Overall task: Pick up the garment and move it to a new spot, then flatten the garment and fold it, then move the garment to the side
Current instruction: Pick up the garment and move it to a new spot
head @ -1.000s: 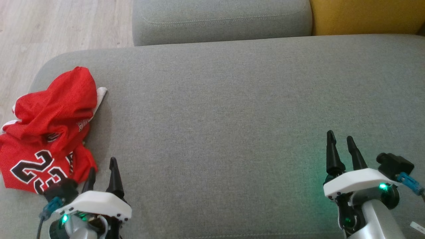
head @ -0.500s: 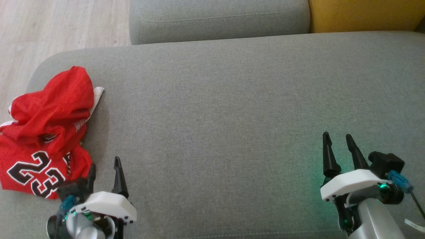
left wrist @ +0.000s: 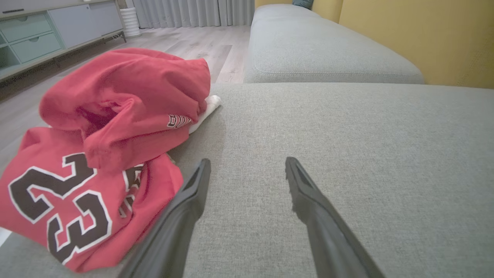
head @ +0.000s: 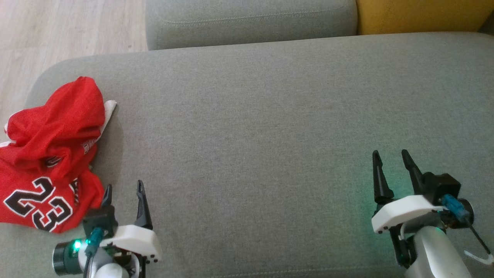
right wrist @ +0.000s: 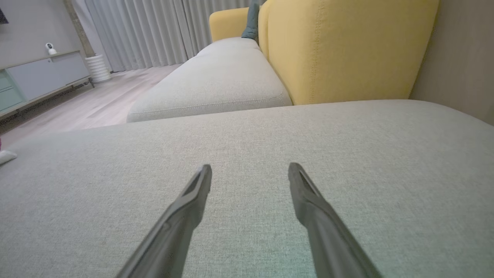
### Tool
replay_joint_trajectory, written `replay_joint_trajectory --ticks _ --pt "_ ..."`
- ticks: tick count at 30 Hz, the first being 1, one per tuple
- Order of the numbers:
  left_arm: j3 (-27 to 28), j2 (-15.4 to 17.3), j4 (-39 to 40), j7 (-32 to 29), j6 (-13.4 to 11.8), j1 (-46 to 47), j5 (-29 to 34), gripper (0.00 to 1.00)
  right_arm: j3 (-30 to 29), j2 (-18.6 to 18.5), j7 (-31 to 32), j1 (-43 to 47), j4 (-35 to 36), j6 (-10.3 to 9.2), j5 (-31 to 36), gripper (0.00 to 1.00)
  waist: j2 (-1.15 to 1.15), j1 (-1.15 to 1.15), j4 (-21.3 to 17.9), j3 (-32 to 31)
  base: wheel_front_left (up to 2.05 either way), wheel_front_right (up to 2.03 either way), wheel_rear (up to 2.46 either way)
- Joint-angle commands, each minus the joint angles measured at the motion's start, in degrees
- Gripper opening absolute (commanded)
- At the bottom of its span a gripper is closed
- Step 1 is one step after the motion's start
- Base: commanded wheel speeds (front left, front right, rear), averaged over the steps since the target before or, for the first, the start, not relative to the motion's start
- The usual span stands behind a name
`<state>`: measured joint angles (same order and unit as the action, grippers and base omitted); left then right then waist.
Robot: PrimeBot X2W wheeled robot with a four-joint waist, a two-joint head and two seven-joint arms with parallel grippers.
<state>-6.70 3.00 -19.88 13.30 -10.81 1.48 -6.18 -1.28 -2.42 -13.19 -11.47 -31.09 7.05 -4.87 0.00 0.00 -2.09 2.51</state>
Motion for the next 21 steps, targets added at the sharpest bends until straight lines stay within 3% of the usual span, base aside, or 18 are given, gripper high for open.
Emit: replay_joint_trajectory --ticks 1,11,21 --pt "1.4 1.0 1.8 0.9 -0.6 3.1 1.4 1.00 1.2 -0.4 -1.0 -3.1 1.4 0.42 1.5 1.00 0.00 0.00 0.0 0.1 0.00 0.00 0.00" --pt "1.2 0.8 1.8 1.7 -1.4 3.5 4.8 1.00 2.2 -0.5 -1.8 -3.7 1.7 0.44 4.8 1.00 0.00 0.00 1.4 0.8 0.00 0.00 0.00" --pt "1.8 0.4 1.8 1.7 -1.9 2.1 4.3 1.00 6.4 -0.5 -1.8 -3.4 2.1 0.44 3.5 1.00 0.00 0.00 10.8 0.7 0.00 0.00 0.00"
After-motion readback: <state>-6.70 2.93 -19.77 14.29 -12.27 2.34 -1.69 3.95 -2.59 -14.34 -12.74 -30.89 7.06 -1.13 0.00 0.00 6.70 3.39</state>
